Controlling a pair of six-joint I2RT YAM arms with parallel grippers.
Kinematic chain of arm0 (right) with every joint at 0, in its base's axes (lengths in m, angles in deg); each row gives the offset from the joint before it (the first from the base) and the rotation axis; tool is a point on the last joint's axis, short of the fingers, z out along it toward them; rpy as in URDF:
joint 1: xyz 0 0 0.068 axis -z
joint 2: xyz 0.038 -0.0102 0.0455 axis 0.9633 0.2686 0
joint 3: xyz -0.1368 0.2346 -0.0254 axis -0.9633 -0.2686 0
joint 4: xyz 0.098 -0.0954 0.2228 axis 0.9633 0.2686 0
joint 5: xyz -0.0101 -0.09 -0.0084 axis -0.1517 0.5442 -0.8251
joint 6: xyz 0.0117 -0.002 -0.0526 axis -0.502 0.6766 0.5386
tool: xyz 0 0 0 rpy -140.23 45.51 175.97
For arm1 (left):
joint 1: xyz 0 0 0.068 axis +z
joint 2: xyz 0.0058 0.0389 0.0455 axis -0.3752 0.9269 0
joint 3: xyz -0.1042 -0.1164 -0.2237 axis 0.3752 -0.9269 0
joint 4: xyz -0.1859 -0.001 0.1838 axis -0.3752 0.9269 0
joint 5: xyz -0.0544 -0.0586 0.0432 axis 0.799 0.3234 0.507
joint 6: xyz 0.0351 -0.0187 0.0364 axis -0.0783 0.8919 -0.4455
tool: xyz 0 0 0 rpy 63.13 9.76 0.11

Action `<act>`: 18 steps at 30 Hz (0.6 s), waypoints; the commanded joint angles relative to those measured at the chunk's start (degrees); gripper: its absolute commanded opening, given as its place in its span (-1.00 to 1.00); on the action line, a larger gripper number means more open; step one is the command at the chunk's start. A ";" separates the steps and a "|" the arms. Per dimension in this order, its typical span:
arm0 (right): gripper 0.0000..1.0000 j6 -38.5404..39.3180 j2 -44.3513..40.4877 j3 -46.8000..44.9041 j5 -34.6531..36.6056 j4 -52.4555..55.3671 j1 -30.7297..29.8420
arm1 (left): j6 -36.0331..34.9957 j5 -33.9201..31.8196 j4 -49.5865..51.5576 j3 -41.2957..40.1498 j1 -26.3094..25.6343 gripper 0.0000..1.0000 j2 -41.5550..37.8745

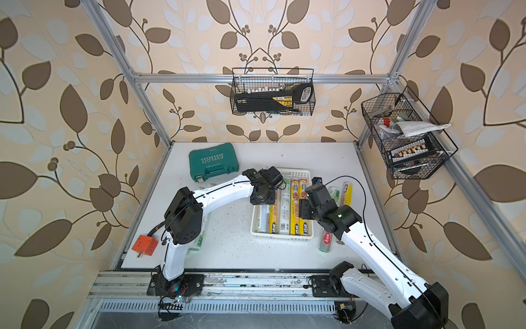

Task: Put the plastic wrap into the basket
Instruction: Place the plastic wrap in the basket.

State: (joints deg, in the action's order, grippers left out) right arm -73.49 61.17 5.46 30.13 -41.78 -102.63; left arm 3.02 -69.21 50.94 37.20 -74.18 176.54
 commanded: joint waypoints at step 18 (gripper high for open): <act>0.35 0.60 -0.44 -0.76 -1.53 0.40 2.39 | 1.17 0.21 2.64 6.54 -1.02 0.09 3.74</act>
State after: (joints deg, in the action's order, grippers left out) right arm -73.51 61.15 5.46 29.30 -41.75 -100.62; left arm 3.98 -68.95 53.67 40.78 -74.66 181.24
